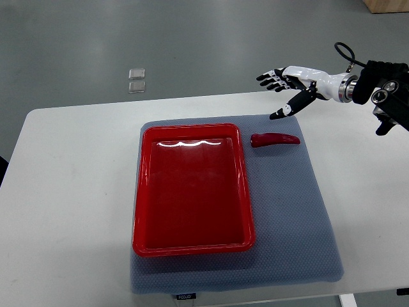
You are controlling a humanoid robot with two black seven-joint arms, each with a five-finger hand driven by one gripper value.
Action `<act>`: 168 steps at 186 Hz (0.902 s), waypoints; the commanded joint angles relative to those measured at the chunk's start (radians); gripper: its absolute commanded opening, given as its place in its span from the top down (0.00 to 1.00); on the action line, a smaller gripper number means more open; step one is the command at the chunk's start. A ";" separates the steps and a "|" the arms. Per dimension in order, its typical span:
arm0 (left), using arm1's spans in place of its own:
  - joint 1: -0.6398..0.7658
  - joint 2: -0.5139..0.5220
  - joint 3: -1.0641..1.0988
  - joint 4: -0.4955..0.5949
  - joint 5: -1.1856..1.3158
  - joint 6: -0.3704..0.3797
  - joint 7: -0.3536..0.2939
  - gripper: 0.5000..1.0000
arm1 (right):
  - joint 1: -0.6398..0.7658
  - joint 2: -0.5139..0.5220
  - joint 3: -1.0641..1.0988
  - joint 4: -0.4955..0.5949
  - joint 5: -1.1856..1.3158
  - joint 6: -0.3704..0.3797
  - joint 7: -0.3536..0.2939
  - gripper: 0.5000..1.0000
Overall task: Place red pepper on red tray
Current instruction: 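Lower the right hand and close its fingers around the red pepper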
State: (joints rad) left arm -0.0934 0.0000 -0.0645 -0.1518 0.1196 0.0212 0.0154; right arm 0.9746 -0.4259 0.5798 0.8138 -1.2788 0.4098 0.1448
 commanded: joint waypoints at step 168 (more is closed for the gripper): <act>0.001 0.000 0.000 0.005 0.000 -0.007 0.000 0.00 | -0.047 0.090 -0.316 -0.067 -0.122 -0.345 -0.008 0.57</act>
State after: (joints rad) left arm -0.0920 0.0000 -0.0645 -0.1497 0.1196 0.0136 0.0154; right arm 0.9311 -0.3360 0.2656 0.7504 -1.3989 0.0655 0.1364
